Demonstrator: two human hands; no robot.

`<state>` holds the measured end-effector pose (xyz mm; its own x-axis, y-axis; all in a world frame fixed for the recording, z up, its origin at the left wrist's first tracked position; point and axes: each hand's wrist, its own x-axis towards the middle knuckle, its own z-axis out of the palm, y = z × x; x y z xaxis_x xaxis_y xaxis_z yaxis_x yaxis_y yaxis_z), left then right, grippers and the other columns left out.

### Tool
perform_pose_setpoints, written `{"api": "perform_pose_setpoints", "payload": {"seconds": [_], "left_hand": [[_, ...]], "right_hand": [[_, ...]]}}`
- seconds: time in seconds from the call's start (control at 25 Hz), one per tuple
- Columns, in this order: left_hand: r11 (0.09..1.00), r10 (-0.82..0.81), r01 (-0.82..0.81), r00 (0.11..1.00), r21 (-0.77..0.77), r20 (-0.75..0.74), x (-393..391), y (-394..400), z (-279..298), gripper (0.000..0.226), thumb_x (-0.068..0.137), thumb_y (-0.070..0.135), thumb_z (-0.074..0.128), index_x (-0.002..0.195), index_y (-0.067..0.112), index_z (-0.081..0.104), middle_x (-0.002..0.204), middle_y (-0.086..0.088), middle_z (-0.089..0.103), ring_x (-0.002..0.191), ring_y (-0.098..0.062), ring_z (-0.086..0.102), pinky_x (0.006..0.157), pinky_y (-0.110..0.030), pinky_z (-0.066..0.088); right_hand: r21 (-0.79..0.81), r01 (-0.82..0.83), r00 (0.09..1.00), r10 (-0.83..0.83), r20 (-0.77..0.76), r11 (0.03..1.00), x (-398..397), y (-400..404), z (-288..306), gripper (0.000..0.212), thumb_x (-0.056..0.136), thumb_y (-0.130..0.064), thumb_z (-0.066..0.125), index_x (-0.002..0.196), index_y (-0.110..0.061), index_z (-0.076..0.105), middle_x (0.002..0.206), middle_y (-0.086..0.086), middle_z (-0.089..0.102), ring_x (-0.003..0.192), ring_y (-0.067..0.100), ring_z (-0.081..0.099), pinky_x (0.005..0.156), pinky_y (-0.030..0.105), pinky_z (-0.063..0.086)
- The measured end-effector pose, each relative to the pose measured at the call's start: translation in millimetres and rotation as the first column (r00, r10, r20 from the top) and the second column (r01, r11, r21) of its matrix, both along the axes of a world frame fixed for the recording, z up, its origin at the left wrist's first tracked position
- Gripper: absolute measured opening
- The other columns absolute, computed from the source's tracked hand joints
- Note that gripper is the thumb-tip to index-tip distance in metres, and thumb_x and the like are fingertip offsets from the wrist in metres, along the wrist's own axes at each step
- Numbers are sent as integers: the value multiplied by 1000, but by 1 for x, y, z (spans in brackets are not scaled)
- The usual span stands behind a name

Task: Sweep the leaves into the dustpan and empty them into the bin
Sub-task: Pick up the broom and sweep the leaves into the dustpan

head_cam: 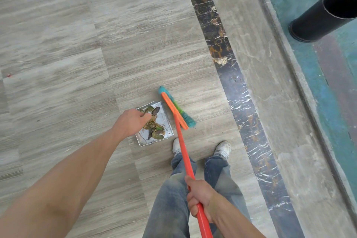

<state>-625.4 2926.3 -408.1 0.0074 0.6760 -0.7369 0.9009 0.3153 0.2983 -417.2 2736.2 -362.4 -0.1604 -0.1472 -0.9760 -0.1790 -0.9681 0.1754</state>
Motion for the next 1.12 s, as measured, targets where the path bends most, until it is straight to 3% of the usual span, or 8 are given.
{"api": "perform_pose_setpoints", "payload": {"seconds": [0.28, 0.48, 0.6, 0.72, 0.92, 1.0, 1.12], "left_hand": [[1000, 23, -23, 1000, 12, -1, -12, -1, 25, 49, 94, 37, 44, 53, 16, 28, 50, -1, 32, 52, -20, 32, 55, -32, 23], [980, 158, -165, 985, 113, 66, -7, 5, 70, 43, 94, 30, 42, 54, 17, 31, 51, 0, 32, 50, -17, 28, 52, -30, 22], [954, 220, -238, 969, 182, 115, -2, 15, 98, 40, 93, 32, 42, 57, 15, 38, 54, -5, 40, 54, -19, 38, 56, -31, 28], [927, 231, -276, 953, 252, 196, 16, 32, 128, 43, 93, 35, 43, 55, 15, 39, 53, -5, 42, 55, -19, 43, 57, -31, 31], [890, 135, -267, 929, 370, 344, 60, 70, 176, 53, 99, 35, 42, 51, 15, 35, 49, -4, 37, 47, -19, 32, 55, -32, 27], [866, 111, -285, 911, 411, 397, 81, 89, 192, 54, 100, 35, 42, 49, 15, 35, 48, -3, 35, 46, -18, 32, 56, -31, 27], [830, 122, -359, 864, 427, 489, 117, 121, 215, 53, 100, 36, 44, 53, 12, 41, 49, -5, 42, 44, -10, 45, 56, -30, 31]], "right_hand": [[-65, 53, 983, -63, -171, 996, 42, 16, 45, 40, 95, -49, 51, 69, -22, 39, 46, -9, 20, 28, 2, 20, 26, 11, 17], [-74, 285, 930, -295, -221, 956, 86, 25, 78, 39, 93, -44, 54, 66, -17, 46, 41, -8, 24, 25, 3, 25, 24, 10, 20], [-63, 442, 866, -444, -231, 895, 114, 48, 99, 32, 91, -32, 57, 67, -12, 47, 39, -6, 28, 23, 6, 29, 20, 15, 24], [77, 461, 876, -440, -194, 884, 134, 78, 117, 19, 87, -22, 57, 75, -12, 47, 40, -6, 30, 23, 6, 31, 21, 15, 27], [332, 398, 917, -387, -101, 855, 167, 144, 146, 30, 97, -16, 44, 68, -16, 37, 41, -6, 33, 27, 5, 35, 25, 15, 33], [446, 323, 937, -347, -29, 835, 181, 170, 163, 27, 99, -14, 38, 72, -15, 39, 43, -3, 37, 28, 5, 37, 26, 13, 28], [604, 246, 950, -313, 5, 758, 206, 207, 185, 11, 96, -10, 39, 87, -15, 43, 54, 0, 41, 34, 6, 37, 31, 12, 20]]}}
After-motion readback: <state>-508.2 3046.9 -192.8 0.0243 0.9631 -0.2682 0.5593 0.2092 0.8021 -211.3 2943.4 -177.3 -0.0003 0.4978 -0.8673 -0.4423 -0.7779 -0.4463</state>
